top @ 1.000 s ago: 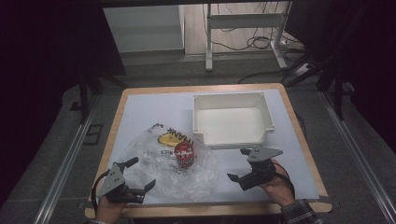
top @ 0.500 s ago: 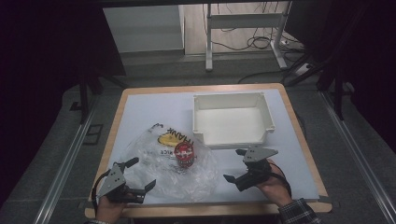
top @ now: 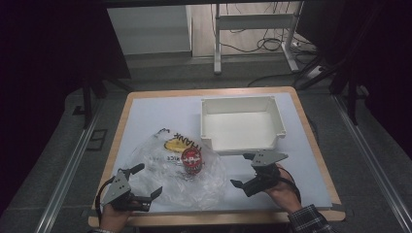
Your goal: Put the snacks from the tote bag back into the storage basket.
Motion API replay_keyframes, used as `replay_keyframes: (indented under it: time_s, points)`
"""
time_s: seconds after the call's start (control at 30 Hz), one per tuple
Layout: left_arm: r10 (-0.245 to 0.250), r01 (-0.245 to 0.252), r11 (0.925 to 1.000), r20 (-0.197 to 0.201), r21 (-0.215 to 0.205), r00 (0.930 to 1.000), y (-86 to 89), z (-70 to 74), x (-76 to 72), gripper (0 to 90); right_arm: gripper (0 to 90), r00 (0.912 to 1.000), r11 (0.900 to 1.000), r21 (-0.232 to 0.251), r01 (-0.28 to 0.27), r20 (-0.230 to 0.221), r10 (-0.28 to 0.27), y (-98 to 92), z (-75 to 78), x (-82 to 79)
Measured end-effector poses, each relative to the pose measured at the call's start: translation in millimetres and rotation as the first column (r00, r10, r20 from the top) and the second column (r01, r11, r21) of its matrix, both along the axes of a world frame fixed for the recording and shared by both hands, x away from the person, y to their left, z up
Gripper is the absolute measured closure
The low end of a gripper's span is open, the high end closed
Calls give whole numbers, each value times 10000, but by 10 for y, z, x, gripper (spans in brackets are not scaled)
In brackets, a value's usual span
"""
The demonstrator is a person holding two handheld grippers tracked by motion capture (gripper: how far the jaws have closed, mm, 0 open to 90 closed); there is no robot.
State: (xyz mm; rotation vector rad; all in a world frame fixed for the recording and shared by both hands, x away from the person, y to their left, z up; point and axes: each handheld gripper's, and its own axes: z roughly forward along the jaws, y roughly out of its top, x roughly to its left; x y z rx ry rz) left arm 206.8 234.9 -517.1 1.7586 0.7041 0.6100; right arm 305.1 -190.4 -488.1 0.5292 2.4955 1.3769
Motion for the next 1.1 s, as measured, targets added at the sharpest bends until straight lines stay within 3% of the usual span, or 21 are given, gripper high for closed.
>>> replay_keyframes:
  time_s: [0.63,1.1]
  points:
    - [-29,29,10000,-7,86,10000,-2,0,1,29,2,9985,9977,412,-530,-100,535,162,-13,65]
    - [-50,50,9999,-29,91,10000,-14,-6,4,29,1,9960,9959,226,-876,-150,879,292,-34,108]
